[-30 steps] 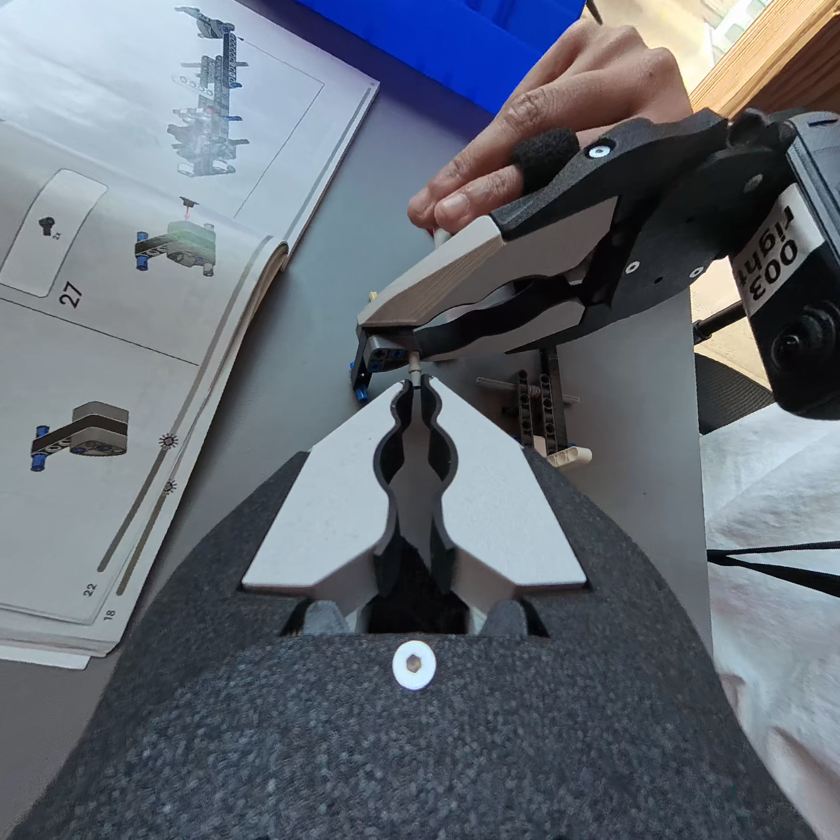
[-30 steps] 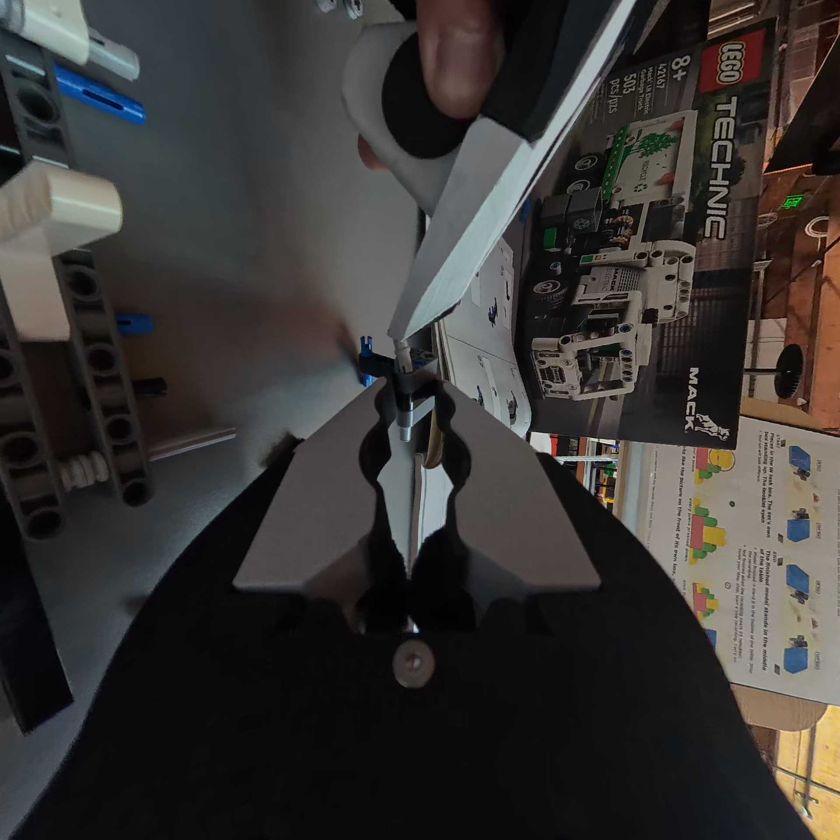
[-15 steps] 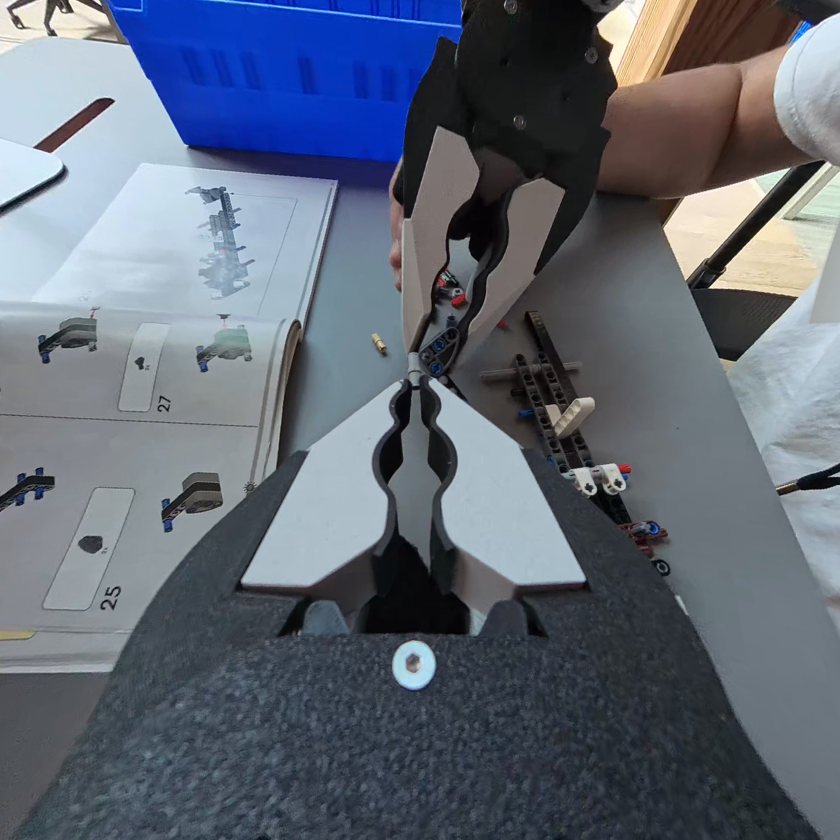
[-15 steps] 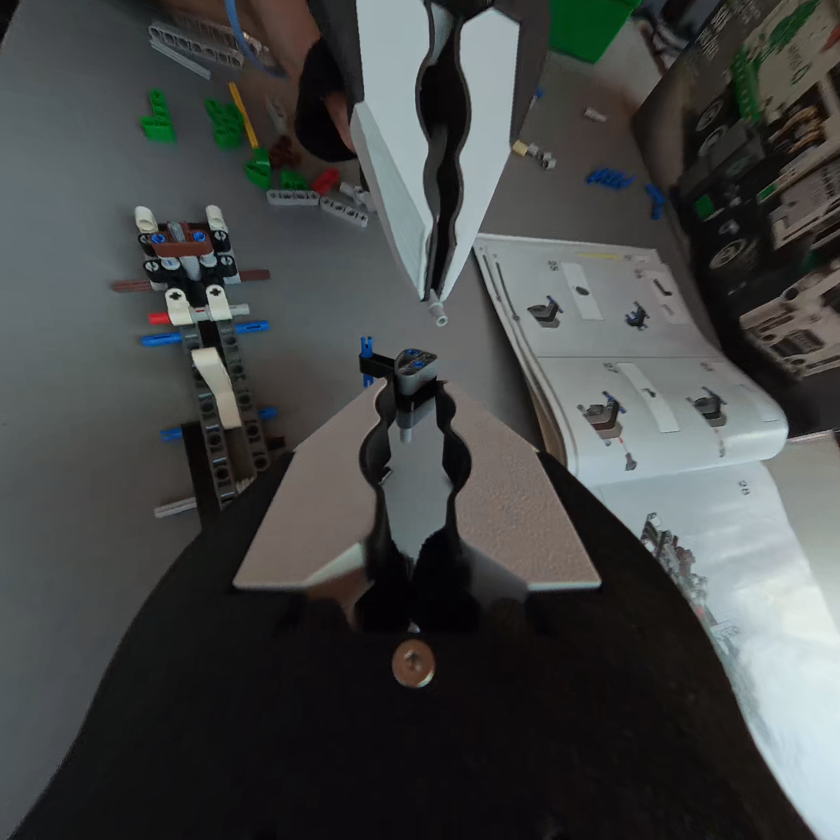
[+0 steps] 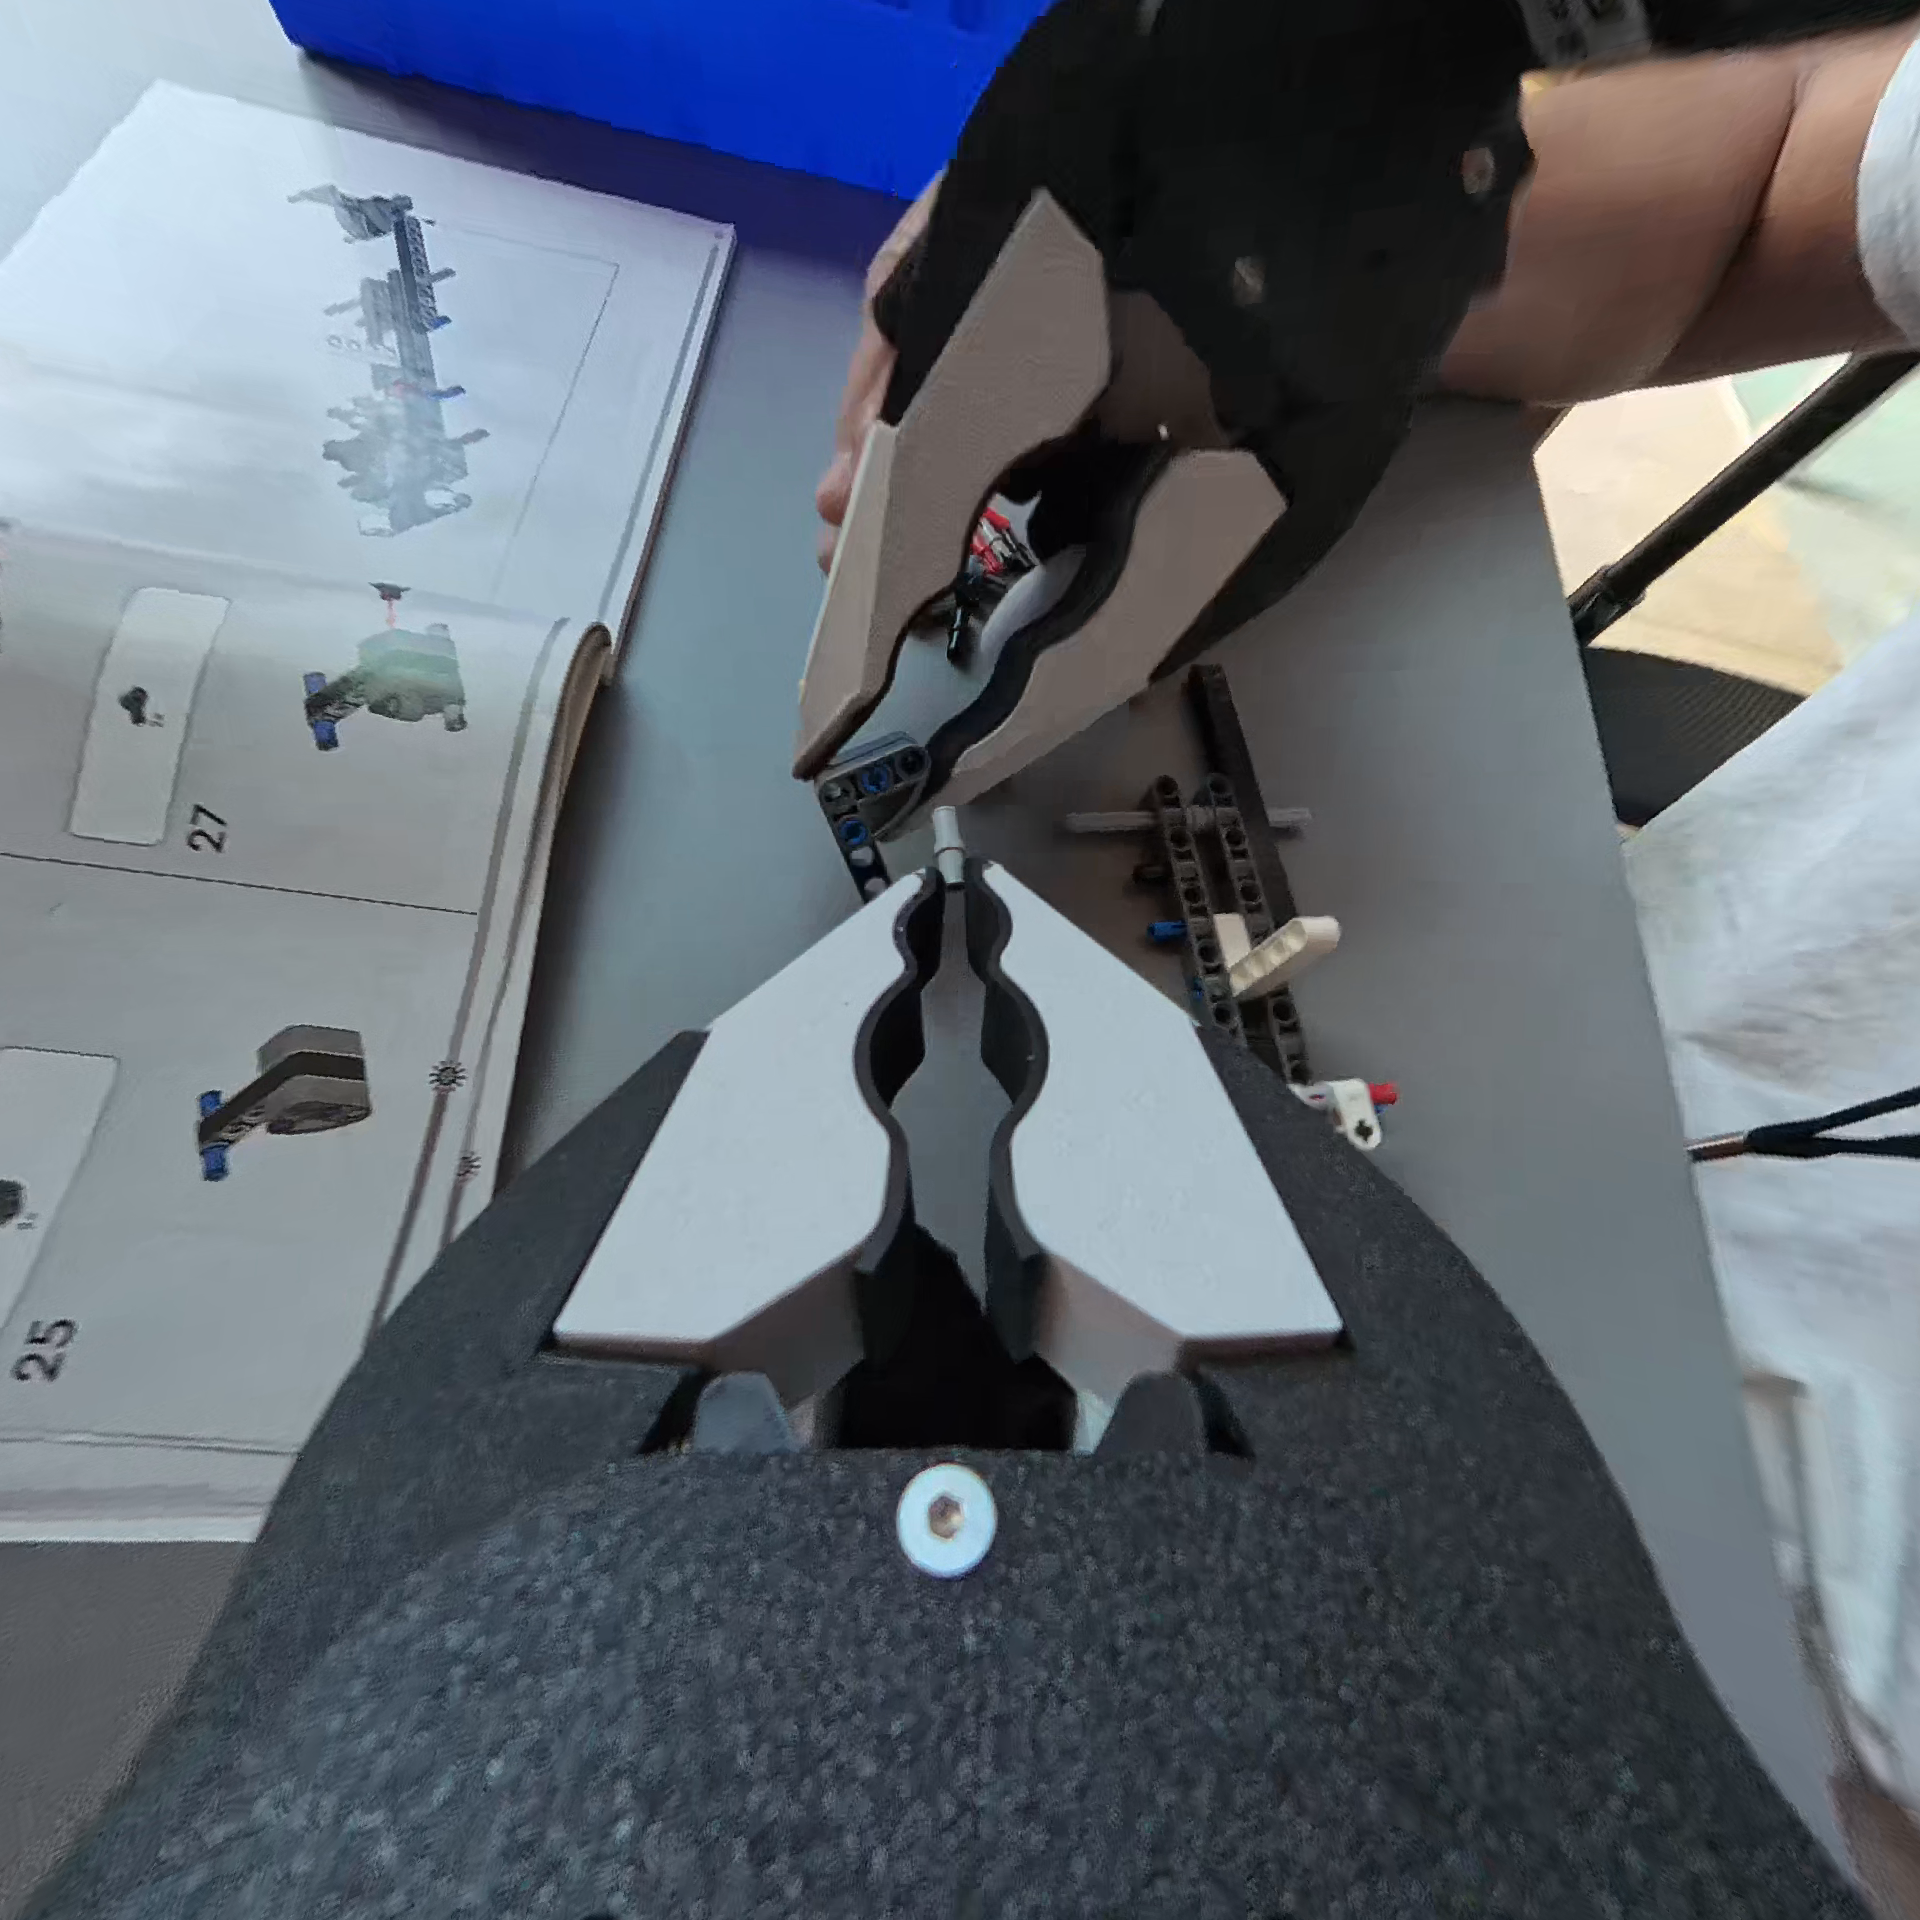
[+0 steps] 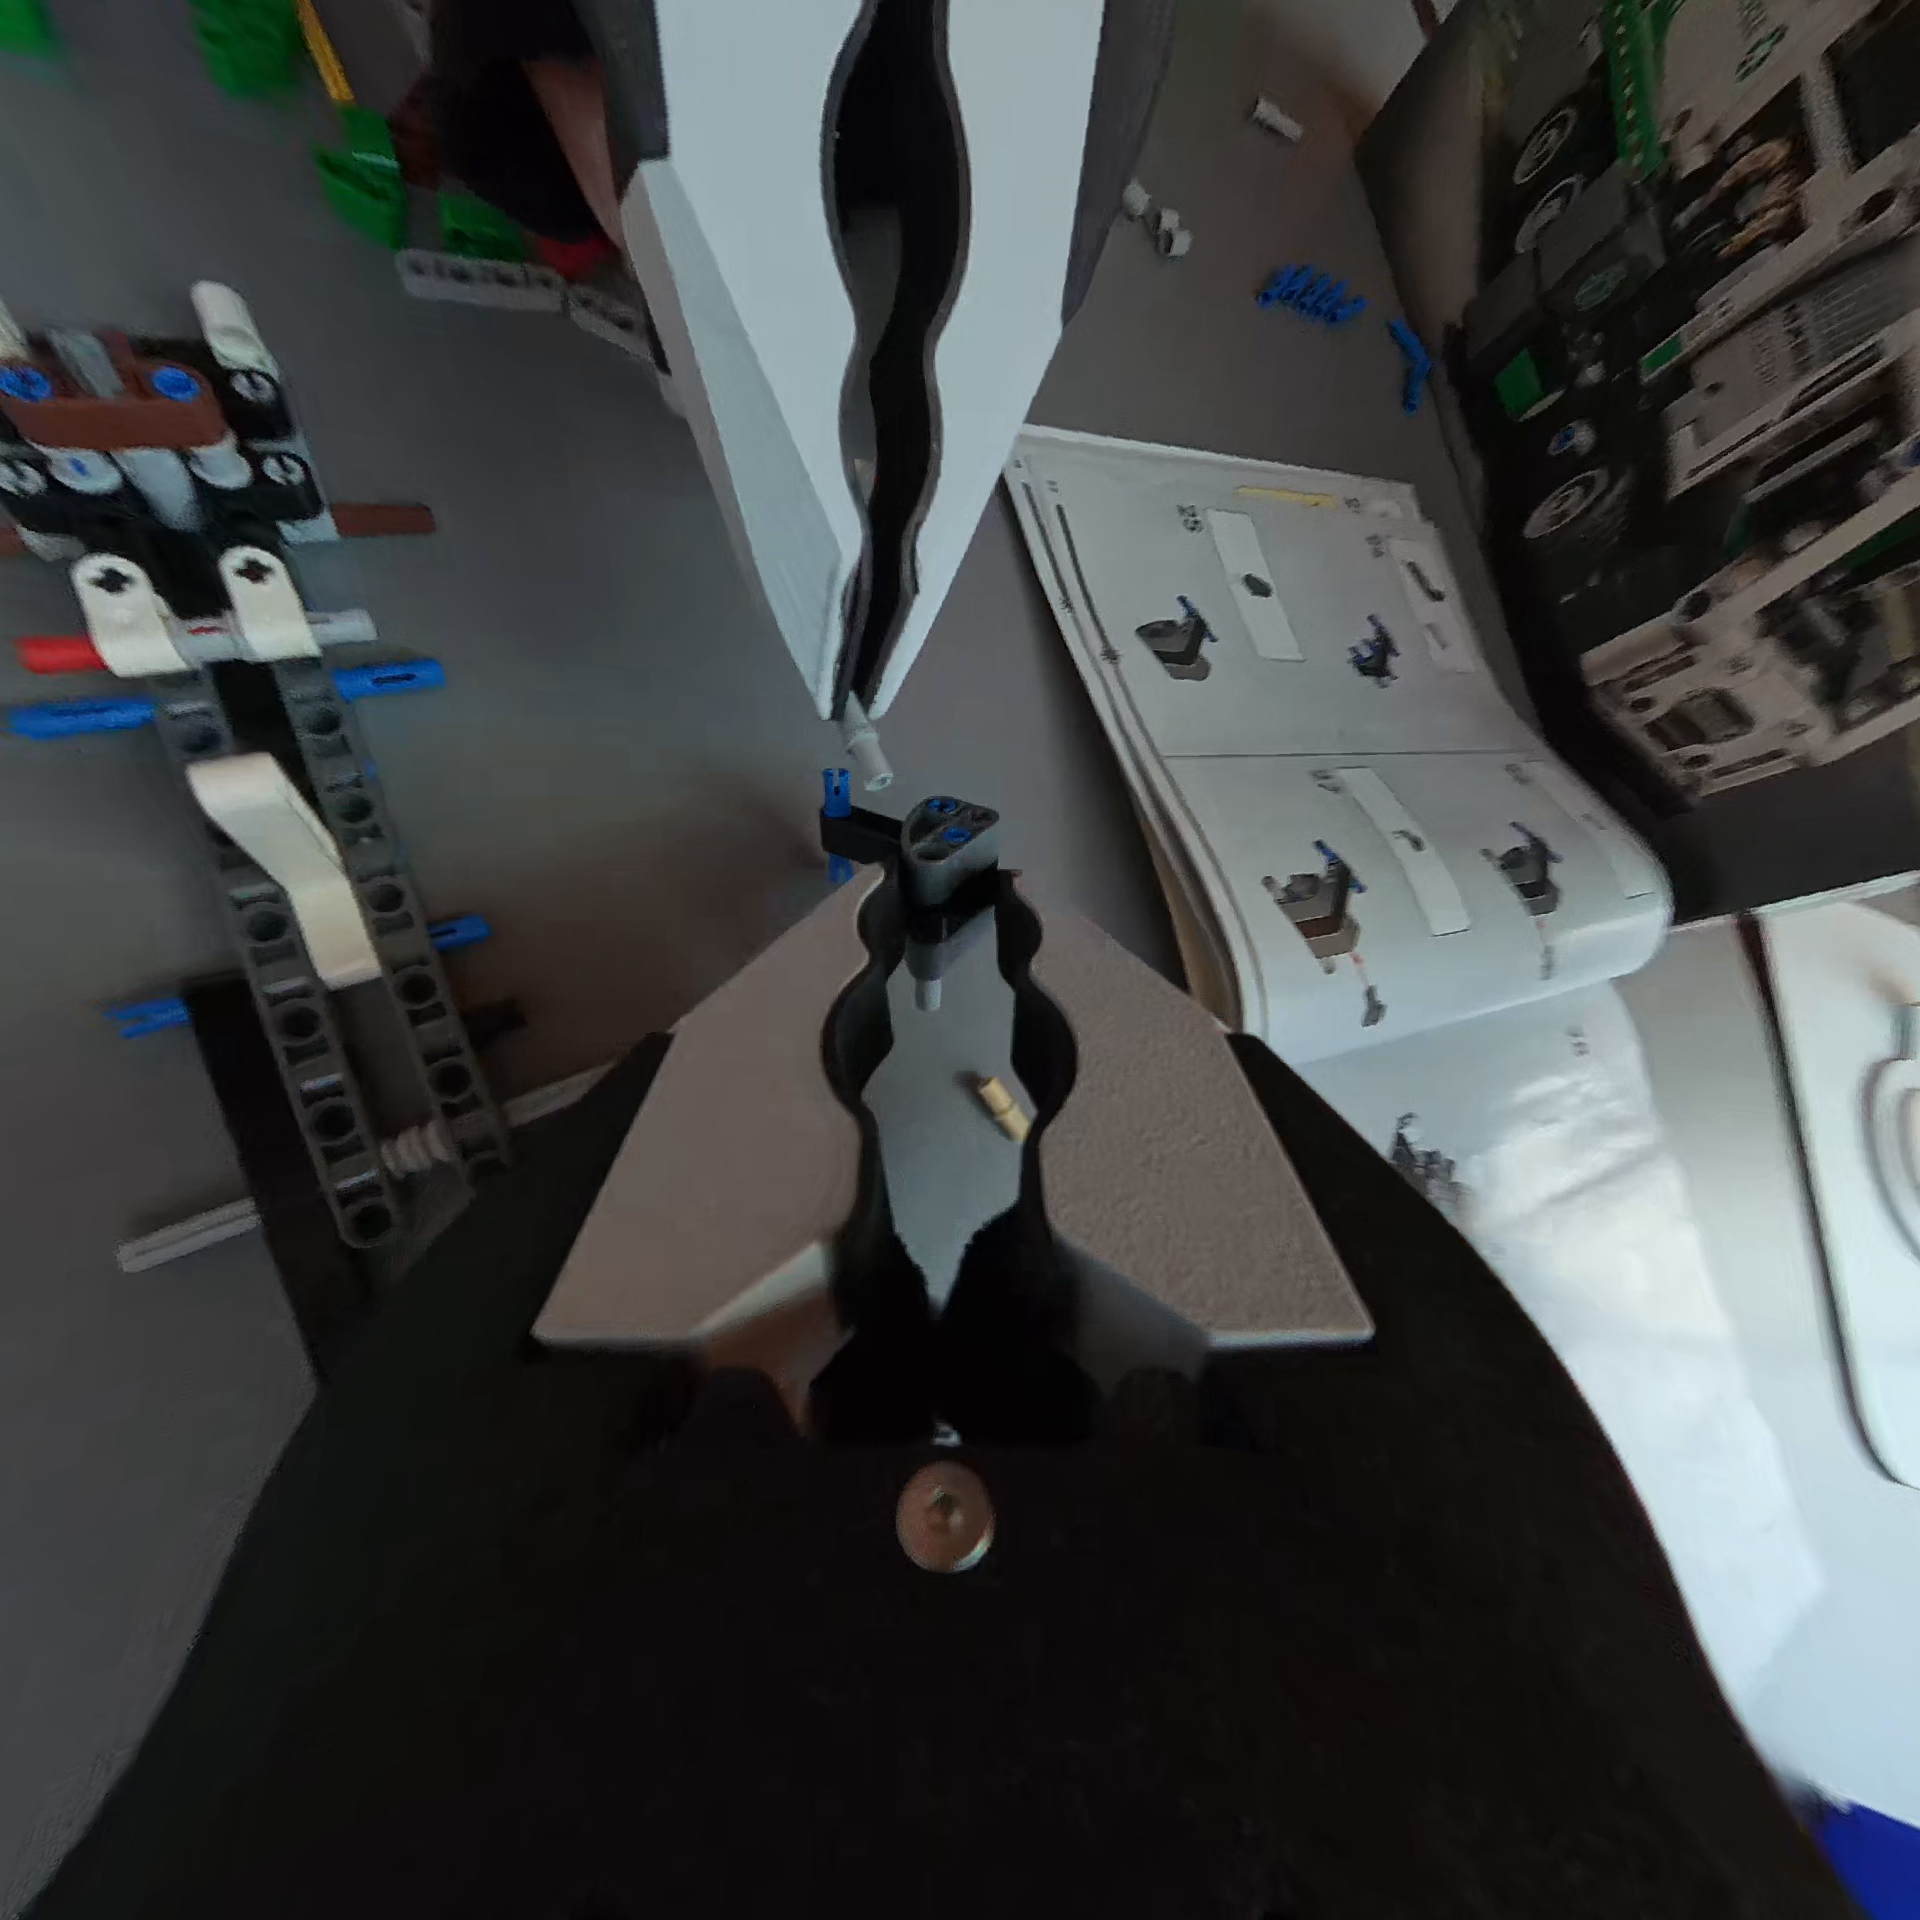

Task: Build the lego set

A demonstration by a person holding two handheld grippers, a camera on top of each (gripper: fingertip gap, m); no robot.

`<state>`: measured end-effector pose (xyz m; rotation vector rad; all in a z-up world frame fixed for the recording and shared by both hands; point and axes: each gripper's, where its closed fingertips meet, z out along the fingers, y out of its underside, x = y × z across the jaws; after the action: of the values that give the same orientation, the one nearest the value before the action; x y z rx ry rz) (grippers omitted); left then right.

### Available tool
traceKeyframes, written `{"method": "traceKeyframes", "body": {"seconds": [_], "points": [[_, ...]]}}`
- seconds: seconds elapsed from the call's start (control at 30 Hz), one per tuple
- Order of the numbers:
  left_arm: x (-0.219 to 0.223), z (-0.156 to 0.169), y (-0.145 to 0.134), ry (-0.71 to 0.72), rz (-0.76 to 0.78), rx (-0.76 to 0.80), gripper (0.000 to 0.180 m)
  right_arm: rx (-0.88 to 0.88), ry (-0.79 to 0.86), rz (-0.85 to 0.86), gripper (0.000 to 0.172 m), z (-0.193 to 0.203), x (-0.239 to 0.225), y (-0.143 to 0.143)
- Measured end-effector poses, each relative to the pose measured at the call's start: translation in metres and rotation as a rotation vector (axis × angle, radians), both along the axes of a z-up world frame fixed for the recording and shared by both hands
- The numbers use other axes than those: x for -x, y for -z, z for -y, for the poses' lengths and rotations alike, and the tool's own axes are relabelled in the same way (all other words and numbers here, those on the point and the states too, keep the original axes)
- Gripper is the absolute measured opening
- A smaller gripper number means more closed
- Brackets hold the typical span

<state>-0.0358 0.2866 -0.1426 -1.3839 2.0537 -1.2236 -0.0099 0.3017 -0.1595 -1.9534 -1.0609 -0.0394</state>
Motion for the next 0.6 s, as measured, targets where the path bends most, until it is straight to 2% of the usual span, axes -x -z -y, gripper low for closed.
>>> {"method": "traceKeyframes", "body": {"seconds": [0.03, 0.17, 0.3, 0.6], "points": [[-0.001, 0.003, -0.002, -0.021, -0.025, 0.048, 0.002, -0.06, 0.002, 0.083, 0.015, -0.002, -0.002, -0.003], [-0.005, 0.011, -0.005, -0.108, -0.101, 0.231, 0.002, -0.324, -0.035, 0.421, 0.015, -0.005, -0.004, -0.018], [-0.008, 0.008, -0.012, -0.152, -0.101, 0.416, 0.002, -0.42, -0.05, 0.481, 0.015, -0.006, -0.005, -0.025], [-0.008, 0.004, -0.006, -0.192, -0.145, 0.536, 0.002, -0.483, -0.07, 0.648, 0.015, -0.009, -0.004, -0.018]]}}
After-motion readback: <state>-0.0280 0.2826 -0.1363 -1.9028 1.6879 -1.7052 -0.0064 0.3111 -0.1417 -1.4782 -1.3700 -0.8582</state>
